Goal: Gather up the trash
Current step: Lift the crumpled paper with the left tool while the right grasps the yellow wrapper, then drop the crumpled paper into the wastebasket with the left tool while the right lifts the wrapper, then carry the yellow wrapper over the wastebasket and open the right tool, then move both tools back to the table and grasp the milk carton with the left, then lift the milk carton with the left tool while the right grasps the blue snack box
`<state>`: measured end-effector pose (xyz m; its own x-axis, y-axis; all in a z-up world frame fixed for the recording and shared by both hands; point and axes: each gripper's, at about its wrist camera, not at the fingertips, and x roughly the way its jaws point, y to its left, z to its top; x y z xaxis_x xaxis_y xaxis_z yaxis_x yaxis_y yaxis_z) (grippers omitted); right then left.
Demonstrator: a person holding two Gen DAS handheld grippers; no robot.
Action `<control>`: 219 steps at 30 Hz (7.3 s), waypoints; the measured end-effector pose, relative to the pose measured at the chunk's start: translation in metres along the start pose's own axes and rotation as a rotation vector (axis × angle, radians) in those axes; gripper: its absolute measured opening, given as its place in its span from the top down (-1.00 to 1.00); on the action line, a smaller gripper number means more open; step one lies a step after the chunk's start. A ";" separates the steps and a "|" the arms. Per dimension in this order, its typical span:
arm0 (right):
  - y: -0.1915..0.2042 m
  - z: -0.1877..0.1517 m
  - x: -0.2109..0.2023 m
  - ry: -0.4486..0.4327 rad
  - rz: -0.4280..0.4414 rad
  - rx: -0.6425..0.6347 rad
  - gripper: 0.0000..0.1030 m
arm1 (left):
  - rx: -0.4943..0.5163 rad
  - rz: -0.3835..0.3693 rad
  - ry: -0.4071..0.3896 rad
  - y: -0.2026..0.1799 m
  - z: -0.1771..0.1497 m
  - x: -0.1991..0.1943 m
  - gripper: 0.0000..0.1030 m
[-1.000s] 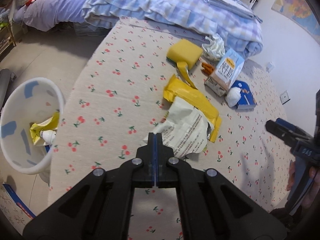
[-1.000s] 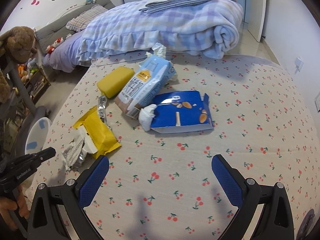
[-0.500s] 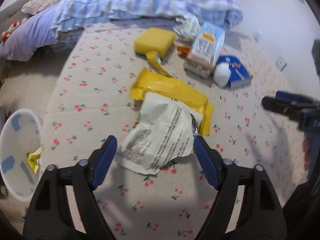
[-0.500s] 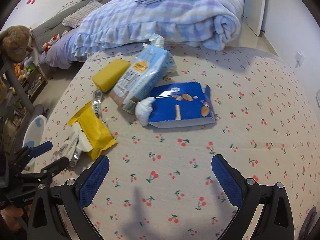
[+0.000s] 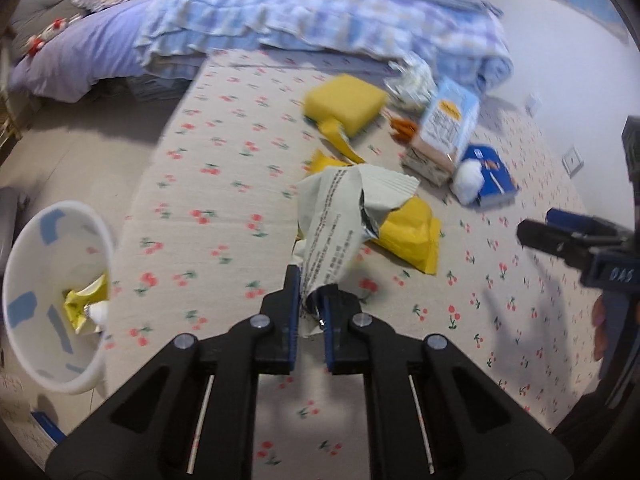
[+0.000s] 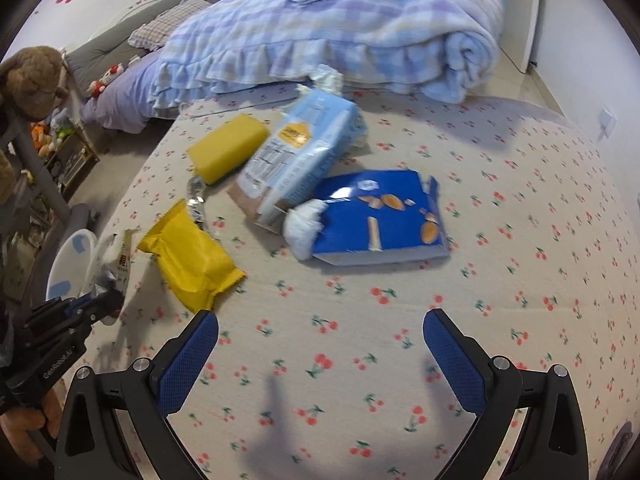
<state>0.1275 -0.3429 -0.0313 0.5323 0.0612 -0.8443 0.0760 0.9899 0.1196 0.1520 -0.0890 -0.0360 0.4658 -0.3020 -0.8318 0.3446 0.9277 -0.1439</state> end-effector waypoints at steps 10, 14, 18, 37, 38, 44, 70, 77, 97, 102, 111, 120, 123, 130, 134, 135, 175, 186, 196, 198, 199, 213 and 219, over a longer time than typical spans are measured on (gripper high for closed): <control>0.071 0.019 0.038 0.051 0.096 -0.128 -1.00 | -0.122 0.066 -0.020 0.053 -0.008 -0.028 0.78; 0.096 0.021 0.058 0.068 0.059 -0.209 -1.00 | -0.141 0.074 -0.021 0.067 -0.010 -0.036 0.78; 0.108 0.021 0.075 0.081 0.001 -0.253 -1.00 | -0.157 0.083 -0.020 0.081 -0.015 -0.042 0.78; 0.125 0.003 0.066 0.092 0.032 -0.295 0.03 | -0.248 0.089 -0.020 0.113 -0.027 -0.059 0.77; 0.124 0.003 0.063 0.089 0.051 -0.283 0.05 | -0.255 0.089 -0.021 0.115 -0.028 -0.060 0.77; 0.122 0.005 0.047 0.069 0.130 -0.236 0.21 | -0.300 0.090 -0.030 0.128 -0.031 -0.066 0.77; 0.184 0.007 0.021 0.001 0.271 -0.266 0.32 | -0.457 0.190 -0.048 0.194 -0.034 -0.080 -0.38; 0.213 0.005 0.025 0.007 0.299 -0.302 0.32 | -0.459 0.336 -0.010 0.208 -0.043 -0.092 -0.63; 0.309 -0.004 0.059 0.074 0.348 -0.391 0.26 | -0.532 0.404 -0.007 0.237 -0.053 -0.123 -0.88; 0.323 -0.004 0.062 0.063 0.349 -0.411 0.25 | -0.546 0.393 -0.004 0.240 -0.053 -0.123 -0.88; 0.325 0.002 0.058 0.028 0.373 -0.386 -0.66 | -0.549 0.392 -0.009 0.242 -0.054 -0.125 -0.88; 0.303 0.005 0.047 0.024 0.312 -0.371 -0.66 | -0.549 0.379 -0.016 0.238 -0.051 -0.124 -0.88; 0.284 0.006 0.039 0.022 0.274 -0.361 -0.66 | -0.536 0.382 -0.025 0.231 -0.048 -0.122 -0.88; 0.218 0.011 0.014 -0.027 0.172 -0.294 -0.66 | -0.498 0.341 -0.023 0.203 -0.039 -0.112 -0.88; 0.162 0.016 0.004 -0.043 0.151 -0.192 -0.66 | -0.460 0.321 -0.031 0.179 -0.029 -0.103 -0.88; 0.152 0.017 0.002 -0.045 0.146 -0.176 -0.66 | -0.450 0.314 -0.034 0.171 -0.026 -0.100 -0.88; -0.121 0.023 0.018 -0.004 0.063 0.221 -0.65 | 0.049 -0.168 -0.040 -0.112 0.094 0.090 -0.24; -0.100 0.031 0.036 0.031 0.051 0.122 -0.65 | -0.030 -0.144 -0.081 -0.085 0.094 0.057 -0.08; -0.077 0.027 0.050 0.064 -0.020 -0.060 -0.61 | -0.070 -0.117 -0.093 -0.052 0.078 0.034 -0.08; -0.074 0.026 0.054 0.057 -0.060 -0.088 -0.45 | -0.069 -0.108 -0.093 -0.048 0.074 0.030 -0.07; -0.073 0.026 0.054 0.047 -0.076 -0.100 -0.25 | -0.069 -0.106 -0.093 -0.047 0.073 0.028 -0.07; -0.071 0.028 0.014 -0.047 -0.082 -0.059 0.95 | -0.083 -0.077 -0.121 -0.029 0.055 -0.007 -0.07; -0.069 0.026 0.018 0.027 -0.018 0.057 -0.37 | -0.119 -0.072 -0.141 -0.018 0.052 -0.025 -0.07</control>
<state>0.1540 -0.4132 -0.0408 0.5073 0.0477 -0.8604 0.1337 0.9820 0.1332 0.1762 -0.1099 0.0151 0.5562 -0.3886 -0.7346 0.2864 0.9194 -0.2695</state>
